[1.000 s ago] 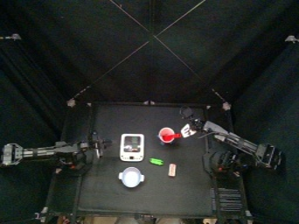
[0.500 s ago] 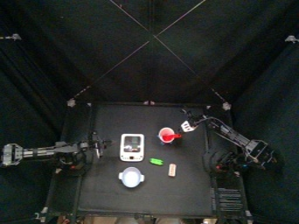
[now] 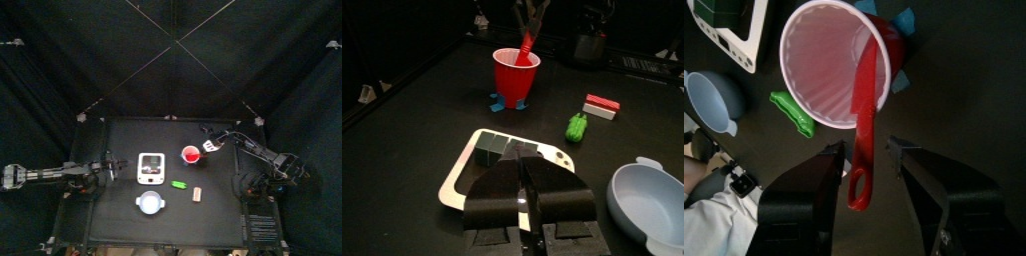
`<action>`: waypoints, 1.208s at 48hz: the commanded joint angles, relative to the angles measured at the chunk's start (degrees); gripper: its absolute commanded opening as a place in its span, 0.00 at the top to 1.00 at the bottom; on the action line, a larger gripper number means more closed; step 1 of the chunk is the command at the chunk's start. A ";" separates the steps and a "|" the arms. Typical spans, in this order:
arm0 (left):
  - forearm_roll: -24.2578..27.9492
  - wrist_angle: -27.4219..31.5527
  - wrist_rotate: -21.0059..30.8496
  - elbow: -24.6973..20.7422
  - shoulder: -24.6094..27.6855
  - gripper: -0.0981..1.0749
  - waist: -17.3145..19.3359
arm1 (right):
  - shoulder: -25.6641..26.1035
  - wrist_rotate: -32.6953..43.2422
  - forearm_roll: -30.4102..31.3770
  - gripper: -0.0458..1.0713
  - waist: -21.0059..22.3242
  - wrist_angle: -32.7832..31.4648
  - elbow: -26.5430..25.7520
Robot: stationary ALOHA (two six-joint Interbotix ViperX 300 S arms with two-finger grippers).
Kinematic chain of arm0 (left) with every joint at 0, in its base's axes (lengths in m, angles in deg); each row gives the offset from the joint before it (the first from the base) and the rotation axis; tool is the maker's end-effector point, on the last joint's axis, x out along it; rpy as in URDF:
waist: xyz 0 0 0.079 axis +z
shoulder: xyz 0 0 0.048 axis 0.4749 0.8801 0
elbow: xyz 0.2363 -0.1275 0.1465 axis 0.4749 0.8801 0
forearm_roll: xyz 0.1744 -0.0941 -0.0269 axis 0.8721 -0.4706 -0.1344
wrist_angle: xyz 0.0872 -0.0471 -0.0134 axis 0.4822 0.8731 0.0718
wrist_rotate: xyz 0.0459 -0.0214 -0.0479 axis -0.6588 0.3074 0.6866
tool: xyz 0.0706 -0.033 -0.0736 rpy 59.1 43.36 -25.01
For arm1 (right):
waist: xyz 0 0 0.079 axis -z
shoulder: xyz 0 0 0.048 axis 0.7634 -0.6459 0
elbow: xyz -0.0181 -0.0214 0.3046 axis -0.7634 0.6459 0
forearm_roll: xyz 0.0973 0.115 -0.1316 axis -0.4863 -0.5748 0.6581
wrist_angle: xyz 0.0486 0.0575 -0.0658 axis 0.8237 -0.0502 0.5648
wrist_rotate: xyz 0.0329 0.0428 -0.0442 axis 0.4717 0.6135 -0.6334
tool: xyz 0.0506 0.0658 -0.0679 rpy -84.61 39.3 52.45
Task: Grab knife
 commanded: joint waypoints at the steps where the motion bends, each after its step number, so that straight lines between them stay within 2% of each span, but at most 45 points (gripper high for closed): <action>1: 0.09 -0.18 -0.09 -0.70 0.26 0.64 0.18 | -0.09 -0.18 -0.44 0.26 -0.44 -0.53 -1.67; 9: 0.09 -0.18 -0.09 -0.70 0.18 0.64 0.18 | -1.32 0.09 -0.62 0.28 -0.79 -1.14 -2.90; 24: 0.09 -0.18 -0.09 -0.62 0.18 0.64 0.18 | -1.76 0.26 -0.62 0.39 -1.49 -3.78 -3.87; 44: 0.18 -0.26 -0.09 -0.62 0.18 0.64 0.18 | -1.76 0.62 -0.62 0.43 -1.49 -3.87 -4.48; 51: 0.18 -0.26 -0.09 -0.62 0.18 0.64 0.18 | -1.76 0.79 -0.62 0.49 -1.49 -4.04 -5.54; 58: 0.00 -0.18 -0.09 -0.62 0.18 0.64 0.18 | -1.76 0.88 -0.62 0.60 -1.49 -5.19 -6.94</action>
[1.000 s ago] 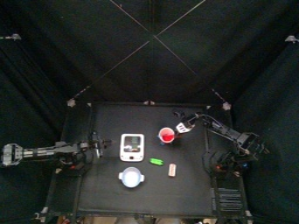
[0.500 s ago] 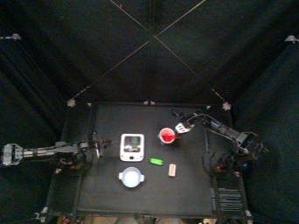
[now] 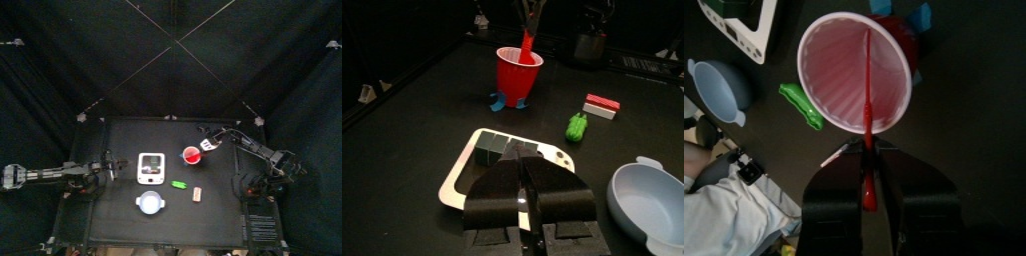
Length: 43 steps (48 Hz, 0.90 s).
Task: Grab knife
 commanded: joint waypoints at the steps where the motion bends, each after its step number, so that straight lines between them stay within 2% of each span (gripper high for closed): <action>1: 0.09 -0.26 -0.09 -0.70 0.18 0.64 0.18 | 0.88 -0.09 -0.35 0.62 -0.18 -0.70 -2.37; 8: 0.09 -0.18 -0.09 -0.70 0.18 0.64 0.18 | 1.93 0.00 0.00 0.68 0.18 -2.29 -4.48; 18: 0.00 -0.26 0.00 -0.70 0.18 0.64 0.18 | 6.68 0.00 1.76 0.68 1.23 -2.02 -6.15; 36: -0.09 -0.26 0.00 -0.79 0.18 0.64 0.18 | 16.26 -0.18 5.71 0.68 2.20 1.05 -2.11; 43: -0.09 -0.26 0.00 -0.88 0.18 0.64 0.18 | 20.39 -0.44 7.47 0.68 2.20 4.66 -0.26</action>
